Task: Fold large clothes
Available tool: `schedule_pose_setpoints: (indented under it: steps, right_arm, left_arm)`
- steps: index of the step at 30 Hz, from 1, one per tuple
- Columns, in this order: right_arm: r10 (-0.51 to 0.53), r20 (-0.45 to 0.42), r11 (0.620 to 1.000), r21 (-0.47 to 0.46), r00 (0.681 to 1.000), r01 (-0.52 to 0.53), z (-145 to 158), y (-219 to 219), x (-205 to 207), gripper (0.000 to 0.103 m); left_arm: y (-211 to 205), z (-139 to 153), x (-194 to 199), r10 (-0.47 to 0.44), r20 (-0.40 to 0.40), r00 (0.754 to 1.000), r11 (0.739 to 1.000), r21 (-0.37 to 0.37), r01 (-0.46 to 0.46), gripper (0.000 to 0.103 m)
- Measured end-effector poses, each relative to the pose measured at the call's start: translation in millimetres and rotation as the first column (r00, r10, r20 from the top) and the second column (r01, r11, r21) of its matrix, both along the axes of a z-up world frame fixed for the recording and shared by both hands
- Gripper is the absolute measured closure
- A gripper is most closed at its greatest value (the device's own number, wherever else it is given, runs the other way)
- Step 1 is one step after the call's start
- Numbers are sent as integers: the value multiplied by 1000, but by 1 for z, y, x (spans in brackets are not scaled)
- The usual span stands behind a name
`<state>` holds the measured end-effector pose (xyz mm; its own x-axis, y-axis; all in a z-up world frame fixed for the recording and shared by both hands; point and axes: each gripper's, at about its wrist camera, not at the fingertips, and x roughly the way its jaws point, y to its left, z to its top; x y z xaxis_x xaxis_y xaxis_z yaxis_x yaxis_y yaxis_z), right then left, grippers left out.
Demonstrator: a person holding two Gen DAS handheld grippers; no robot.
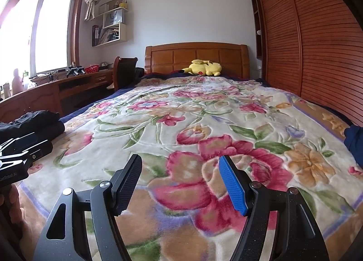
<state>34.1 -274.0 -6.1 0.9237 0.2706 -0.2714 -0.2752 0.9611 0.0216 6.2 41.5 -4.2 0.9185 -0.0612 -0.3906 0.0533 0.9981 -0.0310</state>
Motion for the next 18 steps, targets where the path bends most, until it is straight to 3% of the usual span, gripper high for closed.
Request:
schedule_pose_setpoints:
  steps: [18]
  right_arm:
    - [10,8,1000,-1,1000,-10,0,-4,3,31]
  left_arm:
    - [1,1,-1,1,4,1000,1000,-2,-1,14]
